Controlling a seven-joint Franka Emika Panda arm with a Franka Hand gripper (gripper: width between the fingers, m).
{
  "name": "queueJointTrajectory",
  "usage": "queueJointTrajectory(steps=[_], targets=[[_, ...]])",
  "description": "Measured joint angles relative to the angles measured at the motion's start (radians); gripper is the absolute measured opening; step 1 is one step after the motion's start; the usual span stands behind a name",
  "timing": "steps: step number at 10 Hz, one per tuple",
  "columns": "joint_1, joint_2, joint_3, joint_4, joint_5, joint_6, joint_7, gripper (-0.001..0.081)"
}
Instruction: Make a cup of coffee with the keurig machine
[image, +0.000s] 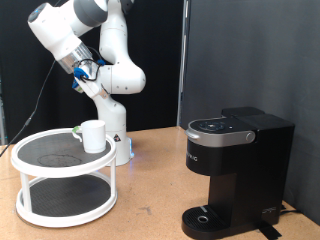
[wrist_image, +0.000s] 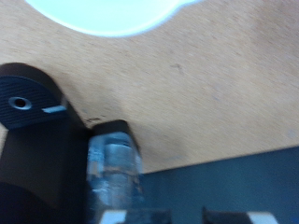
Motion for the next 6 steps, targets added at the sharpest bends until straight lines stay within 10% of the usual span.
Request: queueJointTrajectory(steps=[6], targets=[[-0.077, -0.017, -0.132, 0.009, -0.090, -0.024, -0.108, 0.0000]])
